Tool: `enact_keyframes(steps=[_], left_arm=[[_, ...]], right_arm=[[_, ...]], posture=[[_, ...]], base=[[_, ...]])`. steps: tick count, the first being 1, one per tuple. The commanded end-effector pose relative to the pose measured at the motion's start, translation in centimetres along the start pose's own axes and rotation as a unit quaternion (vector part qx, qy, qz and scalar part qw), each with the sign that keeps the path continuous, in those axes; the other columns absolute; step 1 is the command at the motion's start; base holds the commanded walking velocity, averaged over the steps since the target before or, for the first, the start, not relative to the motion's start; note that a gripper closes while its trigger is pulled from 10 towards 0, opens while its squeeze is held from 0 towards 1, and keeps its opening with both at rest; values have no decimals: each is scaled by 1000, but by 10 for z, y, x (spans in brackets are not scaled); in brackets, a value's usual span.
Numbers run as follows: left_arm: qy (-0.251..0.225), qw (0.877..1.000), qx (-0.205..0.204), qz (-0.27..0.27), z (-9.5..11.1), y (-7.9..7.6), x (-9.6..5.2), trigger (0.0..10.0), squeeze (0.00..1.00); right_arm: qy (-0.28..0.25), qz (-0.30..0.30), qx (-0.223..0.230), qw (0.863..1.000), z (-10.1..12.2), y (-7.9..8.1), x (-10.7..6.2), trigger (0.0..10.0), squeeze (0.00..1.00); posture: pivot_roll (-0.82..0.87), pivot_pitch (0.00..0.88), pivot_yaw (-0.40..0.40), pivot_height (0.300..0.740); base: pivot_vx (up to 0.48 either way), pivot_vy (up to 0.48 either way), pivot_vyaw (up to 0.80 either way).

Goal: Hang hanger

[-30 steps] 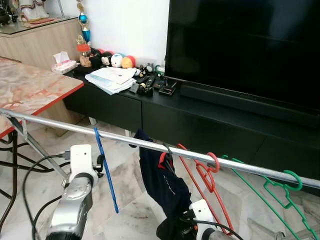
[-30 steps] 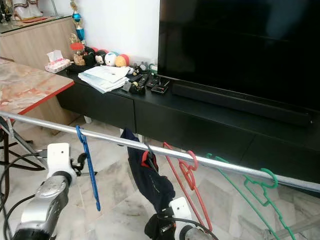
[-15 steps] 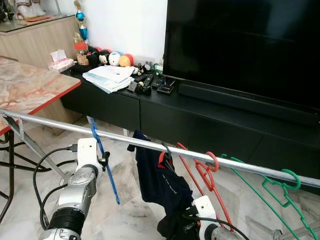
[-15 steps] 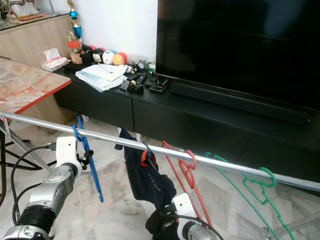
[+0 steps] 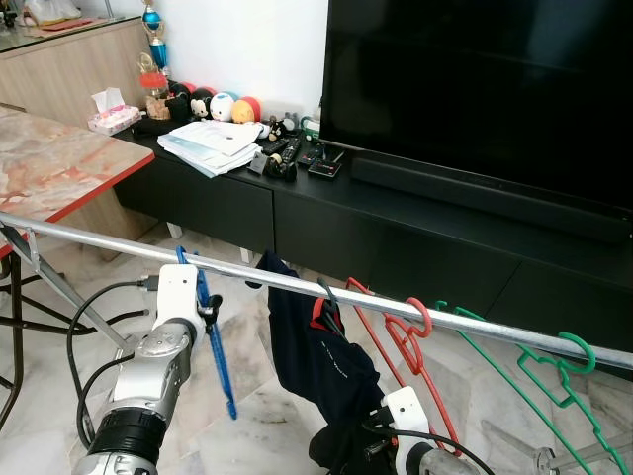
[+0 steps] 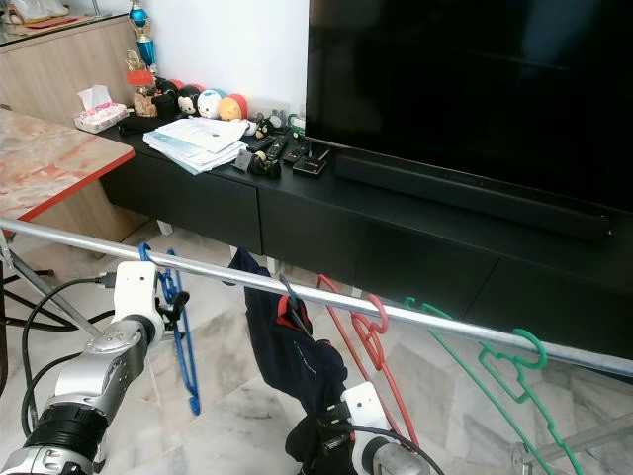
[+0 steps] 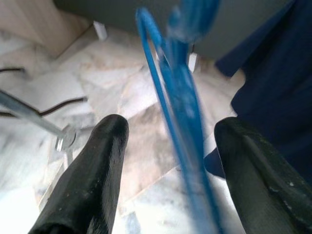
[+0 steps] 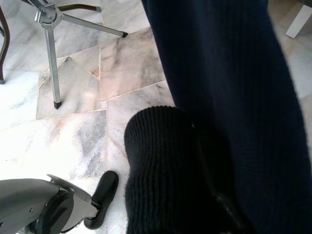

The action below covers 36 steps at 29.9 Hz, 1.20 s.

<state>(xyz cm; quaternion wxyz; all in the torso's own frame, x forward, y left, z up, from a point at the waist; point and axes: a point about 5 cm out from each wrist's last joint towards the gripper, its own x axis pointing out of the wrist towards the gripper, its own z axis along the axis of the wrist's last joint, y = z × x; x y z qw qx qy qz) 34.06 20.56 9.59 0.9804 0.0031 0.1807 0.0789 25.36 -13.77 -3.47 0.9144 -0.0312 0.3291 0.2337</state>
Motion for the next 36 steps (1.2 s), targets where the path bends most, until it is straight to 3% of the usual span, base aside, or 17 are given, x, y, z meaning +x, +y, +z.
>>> enact_keyframes(steps=[1, 4, 5, 27, 36], left_arm=[[7, 1000, 11, 7, 1, 1, 3, 10000, 0], [5, 1000, 7, 5, 2, -1, 7, 10000, 0], [2, 1000, 5, 1, 3, -2, 8, 0, 0], [-5, 1000, 7, -4, 8, -11, 16, 0, 0], [13, 1000, 16, 3, -1, -10, 15, 0, 0]], right_arm=[[-13, -5, 6, 1000, 9, -3, 1, 10000, 0], [-15, -6, 6, 1000, 10, -3, 1, 10000, 0], [-15, -6, 5, 1000, 10, -4, 1, 10000, 0], [-25, -6, 3, 1000, 17, -4, 2, 10000, 0], [-26, -9, 5, 1000, 18, -6, 2, 10000, 0]], posture=[[50, 53, -15, 740], [47, 51, -14, 740], [43, 45, -13, 740], [44, 35, -14, 740], [47, 39, -16, 740]], base=[[0, 0, 0], [0, 0, 0], [0, 0, 0], [0, 0, 0], [0, 0, 0]])
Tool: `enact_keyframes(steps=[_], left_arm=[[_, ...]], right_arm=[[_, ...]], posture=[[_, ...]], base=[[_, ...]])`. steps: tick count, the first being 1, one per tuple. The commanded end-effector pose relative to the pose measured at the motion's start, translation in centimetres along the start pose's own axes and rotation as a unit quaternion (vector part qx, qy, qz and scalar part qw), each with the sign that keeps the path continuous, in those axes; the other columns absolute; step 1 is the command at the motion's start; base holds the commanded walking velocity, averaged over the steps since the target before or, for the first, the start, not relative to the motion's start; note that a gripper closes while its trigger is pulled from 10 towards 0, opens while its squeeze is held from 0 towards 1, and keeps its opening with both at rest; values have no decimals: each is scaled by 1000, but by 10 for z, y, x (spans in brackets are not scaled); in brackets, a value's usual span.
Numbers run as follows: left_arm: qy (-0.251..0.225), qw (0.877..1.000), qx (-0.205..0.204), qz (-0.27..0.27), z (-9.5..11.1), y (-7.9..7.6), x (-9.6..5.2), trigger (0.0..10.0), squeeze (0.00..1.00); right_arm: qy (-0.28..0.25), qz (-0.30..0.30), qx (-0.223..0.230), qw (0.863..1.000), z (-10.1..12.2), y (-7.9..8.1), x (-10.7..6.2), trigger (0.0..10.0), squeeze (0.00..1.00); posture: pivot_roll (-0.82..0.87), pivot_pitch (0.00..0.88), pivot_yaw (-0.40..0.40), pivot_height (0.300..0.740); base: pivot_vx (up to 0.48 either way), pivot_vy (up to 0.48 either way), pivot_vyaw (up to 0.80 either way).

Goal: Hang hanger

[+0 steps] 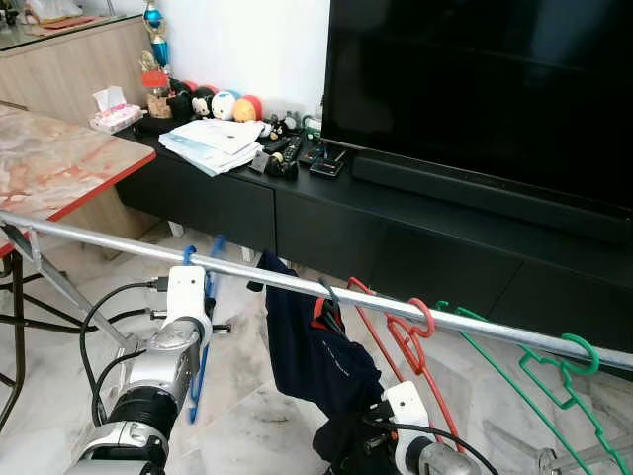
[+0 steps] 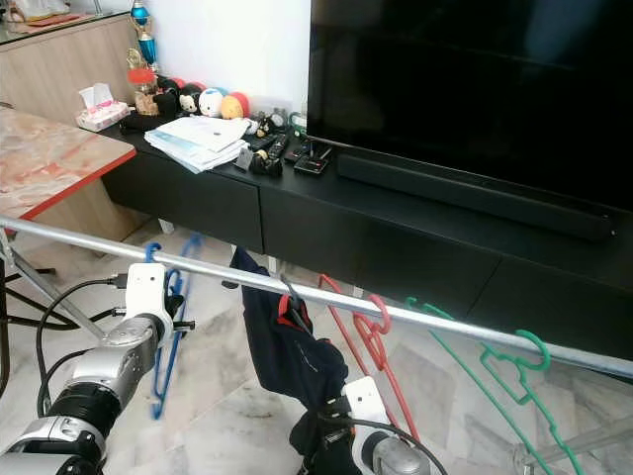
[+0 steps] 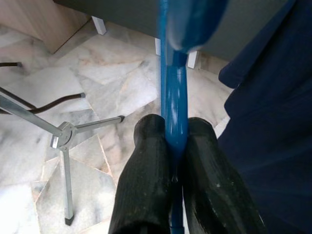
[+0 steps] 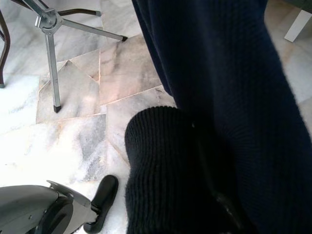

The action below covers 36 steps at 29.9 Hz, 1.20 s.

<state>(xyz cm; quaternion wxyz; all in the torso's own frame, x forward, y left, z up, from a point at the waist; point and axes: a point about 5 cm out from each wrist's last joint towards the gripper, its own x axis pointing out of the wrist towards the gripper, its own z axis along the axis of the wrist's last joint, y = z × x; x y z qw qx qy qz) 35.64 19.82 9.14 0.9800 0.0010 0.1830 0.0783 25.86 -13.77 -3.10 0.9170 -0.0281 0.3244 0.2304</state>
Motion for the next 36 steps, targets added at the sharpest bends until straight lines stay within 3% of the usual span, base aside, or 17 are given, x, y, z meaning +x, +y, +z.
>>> enact_keyframes(steps=[1, 12, 19, 25, 33, 34, 35, 36], left_arm=[[11, 1000, 18, 4, -3, 0, 0, 0, 0], [-16, 1000, 26, -7, -9, 9, -10, 0, 0], [-107, 994, 36, -10, 1, 18, -33, 0, 0], [-133, 989, 62, -33, 4, 16, -50, 0, 0], [-151, 983, 84, -63, -13, 15, -72, 0, 0], [-142, 984, 81, -64, -21, 16, -78, 3922, 0], [-138, 985, 81, -64, -24, 17, -80, 3922, 0], [-132, 986, 74, -67, -31, 17, -83, 10000, 0]], right_arm=[[-21, -6, 2, 1000, 12, -4, 1, 10000, 0], [-25, -18, 6, 1000, 11, -5, 0, 10000, 0], [-51, -50, 27, 997, 6, -9, -6, 10000, 0], [-64, -61, 38, 995, 4, -11, -9, 10000, 0], [-66, -73, 46, 994, 1, -13, -11, 10000, 0], [-67, -75, 49, 994, 1, -14, -11, 10000, 0], [-67, -76, 51, 994, 1, -14, -12, 10000, 0], [-67, -77, 52, 993, 1, -15, -12, 10000, 0]], posture=[[47, 39, -16, 740], [61, 42, -17, 740], [74, 50, -25, 740], [74, 53, -27, 740], [74, 55, -26, 740], [76, 52, -27, 740], [76, 53, -27, 740], [78, 52, -29, 740]], base=[[0, 0, 0], [0, 0, 0], [0, 0, 0], [0, 0, 0], [0, 0, 0], [0, 0, 0], [0, 0, 0], [0, 0, 0]])
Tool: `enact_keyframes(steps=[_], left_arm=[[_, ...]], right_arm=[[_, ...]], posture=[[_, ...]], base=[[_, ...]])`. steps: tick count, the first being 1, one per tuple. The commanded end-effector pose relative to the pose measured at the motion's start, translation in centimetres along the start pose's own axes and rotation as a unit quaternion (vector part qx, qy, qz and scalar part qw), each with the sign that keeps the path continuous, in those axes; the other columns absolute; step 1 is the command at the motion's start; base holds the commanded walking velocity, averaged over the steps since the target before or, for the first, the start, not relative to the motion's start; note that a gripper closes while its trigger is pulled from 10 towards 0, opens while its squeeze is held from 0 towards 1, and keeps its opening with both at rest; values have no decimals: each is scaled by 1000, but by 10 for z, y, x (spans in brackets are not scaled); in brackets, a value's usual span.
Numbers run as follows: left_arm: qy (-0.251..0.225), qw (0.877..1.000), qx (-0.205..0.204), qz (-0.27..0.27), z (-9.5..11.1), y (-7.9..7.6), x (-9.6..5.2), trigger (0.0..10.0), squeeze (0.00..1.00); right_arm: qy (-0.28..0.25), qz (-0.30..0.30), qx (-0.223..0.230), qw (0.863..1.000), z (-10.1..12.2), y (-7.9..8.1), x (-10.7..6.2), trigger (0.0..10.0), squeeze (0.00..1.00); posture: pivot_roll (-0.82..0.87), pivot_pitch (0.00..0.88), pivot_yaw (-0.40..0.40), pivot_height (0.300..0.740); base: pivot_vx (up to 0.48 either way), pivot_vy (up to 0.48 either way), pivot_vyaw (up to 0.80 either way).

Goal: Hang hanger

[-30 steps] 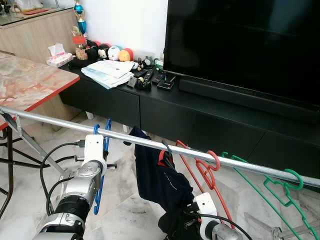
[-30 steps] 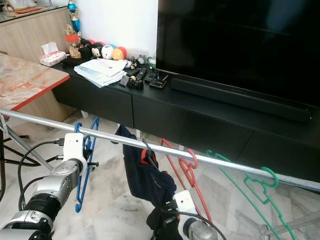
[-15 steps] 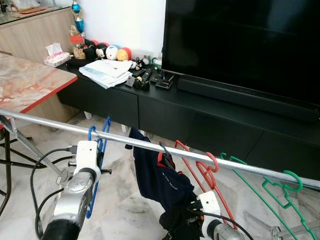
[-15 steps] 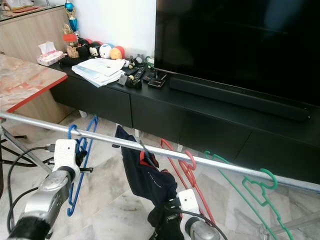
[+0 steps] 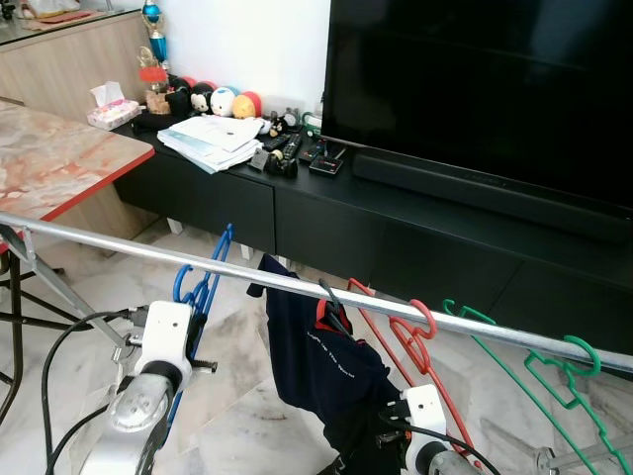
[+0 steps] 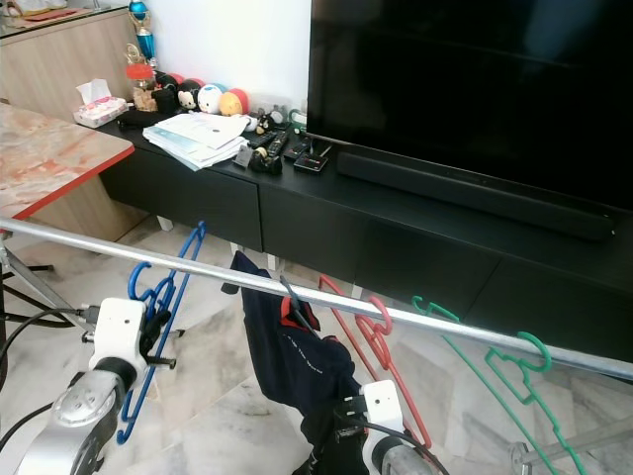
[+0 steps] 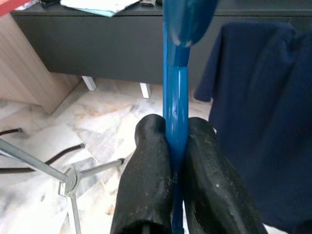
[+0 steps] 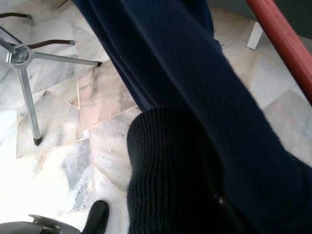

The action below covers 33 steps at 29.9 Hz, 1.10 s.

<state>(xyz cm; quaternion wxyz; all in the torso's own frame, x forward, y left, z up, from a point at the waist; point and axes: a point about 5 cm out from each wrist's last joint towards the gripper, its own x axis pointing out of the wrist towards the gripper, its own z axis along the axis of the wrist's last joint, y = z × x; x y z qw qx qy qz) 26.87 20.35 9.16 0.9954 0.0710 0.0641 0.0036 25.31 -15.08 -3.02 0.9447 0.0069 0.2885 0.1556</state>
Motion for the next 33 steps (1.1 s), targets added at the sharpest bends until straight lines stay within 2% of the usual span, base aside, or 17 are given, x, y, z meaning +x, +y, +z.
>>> enact_keyframes(steps=[1, 2, 4, 6, 11, 25, 33], left_arm=[[2, 1000, -5, -10, -9, -3, -10, 10000, 0], [2, 1000, -5, -10, -9, -3, -10, 10000, 0], [27, 1000, 10, -11, -25, -4, -21, 10000, 0], [44, 999, -2, 6, -36, -2, -27, 10000, 0], [46, 999, -12, 8, -34, -5, -24, 10000, 0], [36, 999, -25, -22, -30, -18, -19, 10000, 0], [31, 999, -24, -30, -27, -20, -16, 10000, 0]], right_arm=[[-19, -14, 6, 1000, 6, -6, -2, 10000, 0], [-19, -14, 6, 1000, 6, -6, -2, 10000, 0], [-20, -20, 8, 1000, 6, -7, -2, 10000, 0], [-25, -31, 19, 999, 6, -8, -3, 10000, 0], [-25, -33, 24, 999, 6, -8, -3, 10000, 0], [-2, -45, 21, 999, -3, -7, -6, 10000, 0], [6, -57, 22, 998, -6, -9, -7, 10000, 0]], posture=[[81, 49, -29, 740], [81, 49, -29, 740], [73, 48, -30, 740], [73, 47, -30, 740], [76, 39, -27, 740], [72, 22, -10, 740], [74, 23, -7, 740]], base=[[0, 0, 0], [0, 0, 0], [0, 0, 0], [0, 0, 0], [0, 0, 0], [0, 448, 0], [0, 405, 0]])
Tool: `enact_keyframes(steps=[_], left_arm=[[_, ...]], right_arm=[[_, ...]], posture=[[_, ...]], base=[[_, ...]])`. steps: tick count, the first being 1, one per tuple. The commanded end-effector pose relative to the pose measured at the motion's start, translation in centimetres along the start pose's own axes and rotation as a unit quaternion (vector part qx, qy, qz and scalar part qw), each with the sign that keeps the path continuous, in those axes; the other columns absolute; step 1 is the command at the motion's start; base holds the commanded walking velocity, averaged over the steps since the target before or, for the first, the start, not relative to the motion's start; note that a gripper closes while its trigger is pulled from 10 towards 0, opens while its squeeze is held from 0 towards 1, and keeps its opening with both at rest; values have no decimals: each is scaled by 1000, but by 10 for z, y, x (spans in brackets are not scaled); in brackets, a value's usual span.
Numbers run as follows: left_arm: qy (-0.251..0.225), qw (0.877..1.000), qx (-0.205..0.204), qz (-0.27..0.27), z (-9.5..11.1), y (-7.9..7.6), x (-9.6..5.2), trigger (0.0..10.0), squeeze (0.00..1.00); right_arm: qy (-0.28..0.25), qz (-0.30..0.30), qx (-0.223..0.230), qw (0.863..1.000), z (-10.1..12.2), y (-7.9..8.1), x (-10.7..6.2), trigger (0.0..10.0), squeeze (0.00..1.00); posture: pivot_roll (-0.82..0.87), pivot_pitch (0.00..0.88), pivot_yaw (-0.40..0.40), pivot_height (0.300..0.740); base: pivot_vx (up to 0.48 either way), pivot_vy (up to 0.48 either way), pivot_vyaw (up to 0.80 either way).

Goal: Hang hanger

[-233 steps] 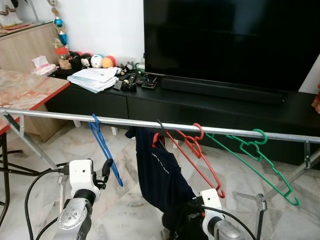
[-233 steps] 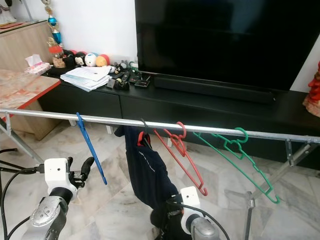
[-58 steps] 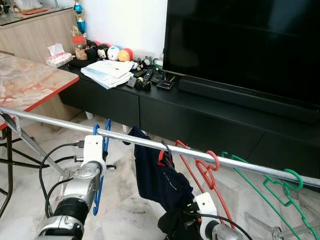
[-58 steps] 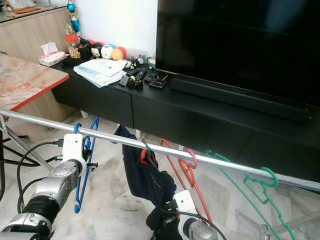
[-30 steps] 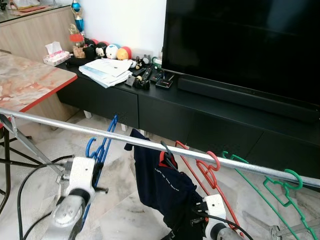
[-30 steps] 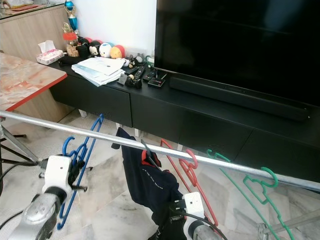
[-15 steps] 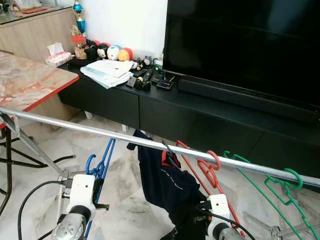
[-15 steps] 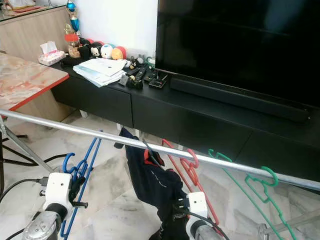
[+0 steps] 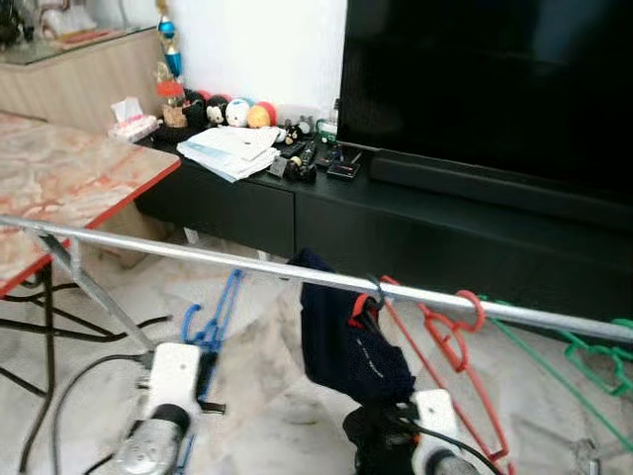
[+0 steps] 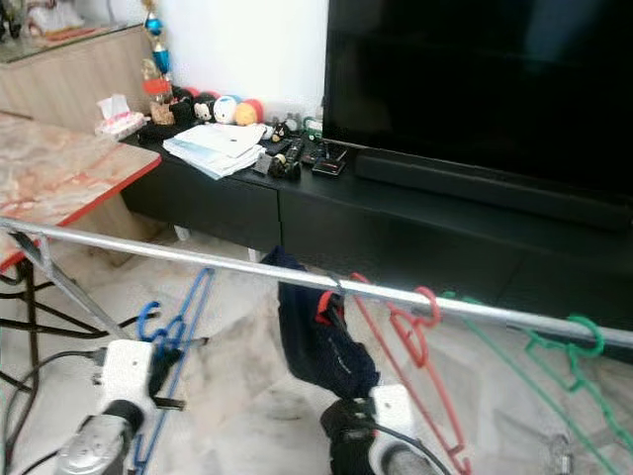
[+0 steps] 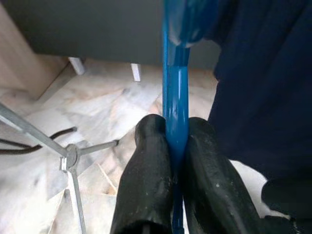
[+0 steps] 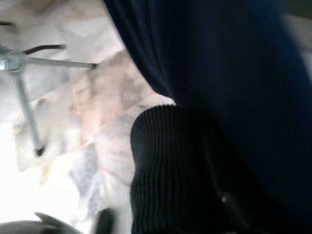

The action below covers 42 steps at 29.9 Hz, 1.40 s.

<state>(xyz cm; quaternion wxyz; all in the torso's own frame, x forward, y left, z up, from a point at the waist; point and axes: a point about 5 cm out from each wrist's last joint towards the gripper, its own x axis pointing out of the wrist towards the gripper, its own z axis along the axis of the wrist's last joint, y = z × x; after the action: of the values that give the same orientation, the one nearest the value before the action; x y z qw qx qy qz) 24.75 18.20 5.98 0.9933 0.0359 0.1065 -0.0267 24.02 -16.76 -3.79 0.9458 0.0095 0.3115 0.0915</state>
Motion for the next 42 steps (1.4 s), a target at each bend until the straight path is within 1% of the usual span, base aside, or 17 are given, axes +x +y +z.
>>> enact_keyframes(steps=[1, 7, 10, 14, 26, 33, 42], left_arm=[[-11, 1000, 10, 5, 5, 6, 0, 10000, 0], [-11, 1000, 5, 4, 4, 7, -1, 10000, 0], [-11, 1000, 2, 2, 3, 6, -2, 10000, 0], [-8, 1000, -5, 1, 3, 6, -2, 10000, 0], [-9, 1000, -2, -2, 4, 6, -1, 10000, 0], [-11, 1000, 1, -8, 4, 6, -2, 10000, 0], [-12, 1000, 0, -12, 5, 5, -1, 10000, 0]], right_arm=[[-14, 0, -1, 1000, 9, 4, 3, 10000, 0], [-13, -21, 20, 999, 9, -2, 2, 10000, 0], [-15, -24, 29, 999, 10, -3, 2, 10000, 0], [-23, -29, 30, 999, 12, -2, 3, 10000, 0], [-32, -32, 41, 998, 16, -2, 4, 10000, 0], [-30, -34, 43, 998, 16, -3, 4, 10000, 0], [-24, -26, 35, 999, 15, 1, 5, 10000, 0]], posture=[[75, 26, -7, 740], [75, 36, -9, 740], [77, 41, -11, 740], [79, 48, -11, 740], [81, 50, -11, 740], [82, 50, -9, 740], [83, 51, -7, 740]], base=[[0, 0, 0], [0, 0, 0], [0, 0, 0], [0, 0, 0], [0, 427, 0], [0, 0, 0], [0, 0, -747]])
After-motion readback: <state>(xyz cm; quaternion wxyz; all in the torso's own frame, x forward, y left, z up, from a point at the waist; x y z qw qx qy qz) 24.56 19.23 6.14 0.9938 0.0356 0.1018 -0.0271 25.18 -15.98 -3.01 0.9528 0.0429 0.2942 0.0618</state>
